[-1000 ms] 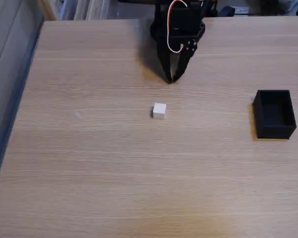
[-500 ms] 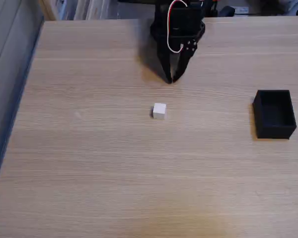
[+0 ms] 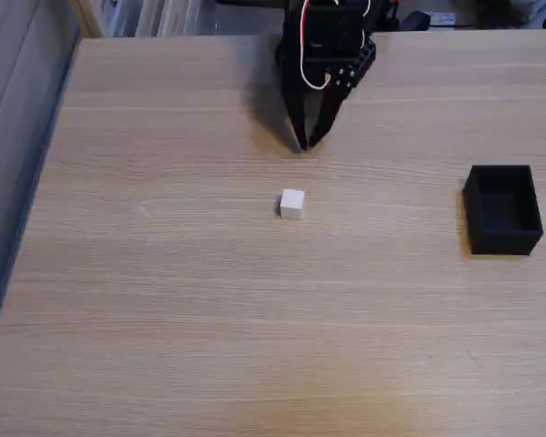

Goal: Pick a white block and place it in the black box.

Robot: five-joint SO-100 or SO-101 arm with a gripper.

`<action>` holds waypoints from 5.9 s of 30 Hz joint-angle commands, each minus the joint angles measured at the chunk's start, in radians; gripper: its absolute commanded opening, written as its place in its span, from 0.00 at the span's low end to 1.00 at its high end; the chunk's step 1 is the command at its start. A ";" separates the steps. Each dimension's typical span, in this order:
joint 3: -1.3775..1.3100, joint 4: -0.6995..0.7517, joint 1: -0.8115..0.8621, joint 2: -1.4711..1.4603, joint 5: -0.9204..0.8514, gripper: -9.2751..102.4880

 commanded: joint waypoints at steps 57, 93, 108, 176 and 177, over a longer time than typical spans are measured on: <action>-0.641 -0.557 0.167 -1.269 0.144 0.31; -0.713 -0.571 0.161 -1.373 0.124 0.08; -0.792 -0.399 0.075 -1.184 0.078 0.08; -1.129 -0.525 -0.701 -1.327 0.285 0.19; -1.132 -0.526 -0.699 -1.325 0.299 0.21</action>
